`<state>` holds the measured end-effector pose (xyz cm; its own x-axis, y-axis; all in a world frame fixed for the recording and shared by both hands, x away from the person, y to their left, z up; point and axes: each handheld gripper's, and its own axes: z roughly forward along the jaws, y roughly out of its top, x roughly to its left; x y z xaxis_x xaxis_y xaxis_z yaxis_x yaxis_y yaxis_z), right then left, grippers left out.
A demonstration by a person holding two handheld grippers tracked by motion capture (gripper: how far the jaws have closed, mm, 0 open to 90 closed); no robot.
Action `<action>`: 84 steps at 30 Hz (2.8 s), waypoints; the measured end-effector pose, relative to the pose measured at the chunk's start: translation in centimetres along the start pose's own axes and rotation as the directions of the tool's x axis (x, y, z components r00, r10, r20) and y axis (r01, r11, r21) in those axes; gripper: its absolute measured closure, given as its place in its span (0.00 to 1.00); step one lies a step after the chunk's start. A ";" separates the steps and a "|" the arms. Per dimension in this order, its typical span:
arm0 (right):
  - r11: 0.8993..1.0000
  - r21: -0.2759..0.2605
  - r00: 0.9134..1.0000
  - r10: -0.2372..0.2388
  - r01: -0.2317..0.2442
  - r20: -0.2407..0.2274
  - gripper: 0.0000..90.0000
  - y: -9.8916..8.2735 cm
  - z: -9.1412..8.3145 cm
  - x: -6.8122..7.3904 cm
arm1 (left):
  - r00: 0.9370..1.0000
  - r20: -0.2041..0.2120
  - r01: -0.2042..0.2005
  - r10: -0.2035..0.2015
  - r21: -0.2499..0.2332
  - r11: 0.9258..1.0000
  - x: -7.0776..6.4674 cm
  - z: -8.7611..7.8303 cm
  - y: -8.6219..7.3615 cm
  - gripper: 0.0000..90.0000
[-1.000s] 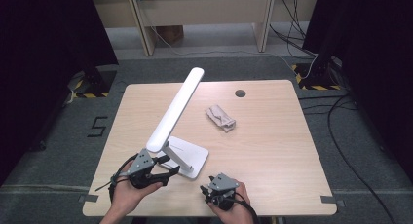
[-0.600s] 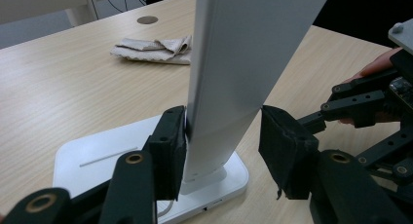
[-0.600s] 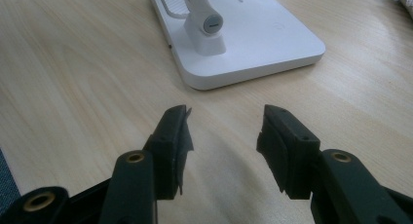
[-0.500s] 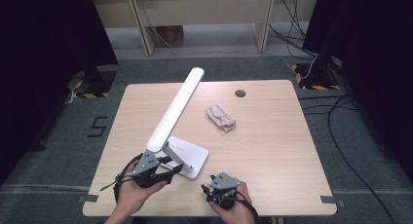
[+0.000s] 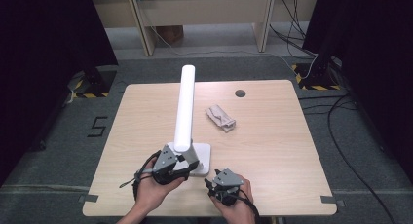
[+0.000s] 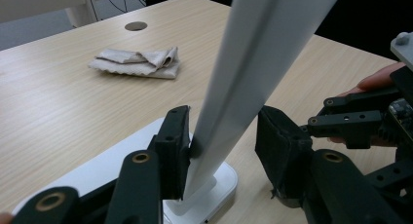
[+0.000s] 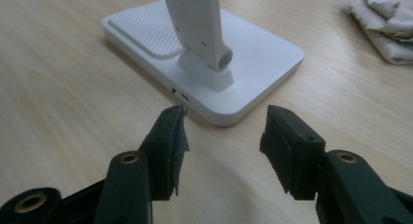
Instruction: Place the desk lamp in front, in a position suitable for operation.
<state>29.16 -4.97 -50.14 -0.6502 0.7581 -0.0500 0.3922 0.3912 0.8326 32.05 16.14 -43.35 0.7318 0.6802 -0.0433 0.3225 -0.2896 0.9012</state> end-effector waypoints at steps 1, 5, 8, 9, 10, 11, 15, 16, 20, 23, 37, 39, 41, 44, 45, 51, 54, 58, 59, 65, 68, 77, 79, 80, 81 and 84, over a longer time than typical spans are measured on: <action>1.000 -0.003 1.000 0.006 -0.006 0.006 0.54 0.0 0.0 0.0 | 1.000 0.005 0.004 -0.004 -0.005 1.000 -0.2 0.4 0.2 0.63; 0.999 -0.026 0.999 0.034 -0.033 0.042 0.52 0.3 -0.2 -0.2 | 0.999 0.039 0.029 -0.029 -0.009 1.000 -0.7 1.7 0.8 0.69; 0.998 -0.047 0.997 0.047 -0.044 0.065 0.51 0.5 -0.3 -0.4 | 0.998 0.050 0.033 -0.032 -0.011 0.999 -0.9 2.4 1.2 0.70; 0.996 -0.062 0.995 0.061 -0.056 0.084 0.51 0.6 -0.3 -0.5 | 0.997 0.059 0.041 -0.040 -0.019 0.999 -1.2 3.2 1.7 0.71; 0.996 -0.069 0.994 0.061 -0.055 0.092 0.51 0.7 -0.3 -0.6 | 0.997 0.063 0.044 -0.042 -0.022 0.999 -1.3 3.6 2.0 0.71; 0.995 -0.076 0.992 0.072 -0.065 0.099 0.51 0.8 -0.3 -0.6 | 0.997 0.068 0.043 -0.041 -0.025 0.999 -1.5 3.9 2.2 0.71; 0.991 -0.104 0.986 0.099 -0.085 0.134 0.50 1.1 -0.3 -0.9 | 0.994 0.112 -0.002 0.007 -0.038 0.999 -1.6 3.7 3.1 0.63; 0.989 -0.115 0.985 0.107 -0.092 0.134 0.50 1.3 -0.2 -0.9 | 0.994 0.112 -0.002 0.007 -0.038 0.999 -1.6 3.7 3.1 0.60; 0.987 -0.139 0.985 0.103 -0.084 0.138 0.50 1.9 -0.4 -0.5 | 0.984 0.137 -0.107 0.111 -0.035 0.994 -0.7 -0.2 3.2 0.52; 0.982 -0.174 0.985 0.102 -0.077 0.140 0.49 2.4 -0.7 0.1 | 0.996 0.046 -0.073 0.073 -0.007 0.997 2.9 -2.5 1.5 0.55; 0.974 -0.218 0.980 0.099 -0.060 0.172 0.41 4.2 -0.1 0.4 | 0.979 -0.162 0.153 -0.127 0.162 0.975 12.3 3.6 -4.1 0.71; 0.973 -0.220 0.980 0.104 -0.065 0.171 0.40 4.2 0.0 0.5 | 0.977 -0.164 0.161 -0.133 0.177 0.971 12.6 4.0 -4.4 0.71; 0.972 -0.222 0.978 0.116 -0.077 0.171 0.40 4.3 0.1 0.5 | 0.974 -0.165 0.184 -0.155 0.174 0.967 12.8 4.3 -4.9 0.72; 0.968 -0.237 0.978 0.120 -0.077 0.170 0.41 4.6 0.2 0.4 | 0.973 -0.163 0.191 -0.162 0.183 0.964 12.8 4.3 -5.3 0.75; 0.968 -0.241 0.978 0.112 -0.068 0.173 0.43 4.7 0.2 0.3 | 0.974 -0.163 0.189 -0.159 0.190 0.964 12.8 4.3 -5.4 0.75; 0.974 -0.220 0.983 0.089 -0.052 0.160 0.55 5.1 0.0 0.4 | 0.970 -0.177 0.201 -0.166 0.202 0.959 12.9 4.3 -5.6 0.76; 0.976 -0.212 0.983 0.086 -0.050 0.165 0.58 5.1 -0.1 0.2 | 0.971 -0.178 0.198 -0.160 0.218 0.956 12.9 4.3 -5.6 0.77; 0.975 -0.210 0.980 0.107 -0.070 0.169 0.58 5.0 -0.5 -0.6 | 0.974 -0.174 0.187 -0.145 0.263 0.946 12.6 4.2 -5.9 0.78; 0.975 -0.210 0.980 0.107 -0.070 0.169 0.58 5.0 -0.5 -0.6 | 0.974 -0.174 0.187 -0.145 0.263 0.946 12.6 4.2 -5.9 0.78; 0.972 -0.199 0.970 0.164 -0.127 0.182 0.58 4.6 -1.4 -2.4 | 0.985 -0.123 0.152 -0.120 0.302 0.941 11.2 4.5 -5.8 0.80; 0.971 -0.189 0.965 0.182 -0.146 0.187 0.59 4.7 -1.8 -3.3 | 0.989 -0.101 0.135 -0.109 0.313 0.940 10.7 4.6 -5.7 0.80; 0.967 -0.189 0.971 0.198 -0.171 0.135 0.60 4.7 -1.8 -5.6 | 0.999 -0.018 0.048 -0.045 0.368 0.929 8.6 4.6 -5.4 0.84; 0.968 -0.189 0.977 0.188 -0.167 0.101 0.61 4.8 -1.5 -6.4 | 0.999 -0.004 0.035 -0.036 0.381 0.924 8.0 4.5 -5.4 0.84; 0.969 -0.189 0.979 0.179 -0.158 0.100 0.61 4.9 -1.4 -6.6 | 0.999 0.001 0.033 -0.036 0.382 0.924 7.8 4.4 -5.4 0.85; 0.971 -0.183 0.979 0.175 -0.155 0.100 0.61 5.0 -1.3 -6.7 | 0.999 0.000 0.034 -0.037 0.383 0.923 7.7 4.3 -5.5 0.86; 0.970 -0.183 0.980 0.178 -0.159 0.093 0.62 5.3 -0.9 -7.1 | 0.999 0.009 0.034 -0.041 0.386 0.922 7.1 4.0 -5.6 0.86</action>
<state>35.28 -8.69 -44.90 -0.5063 0.8610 0.0477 0.3648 0.1637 0.9166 37.88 19.92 -50.43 0.7235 0.6851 -0.0845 0.5543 -0.5035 0.6628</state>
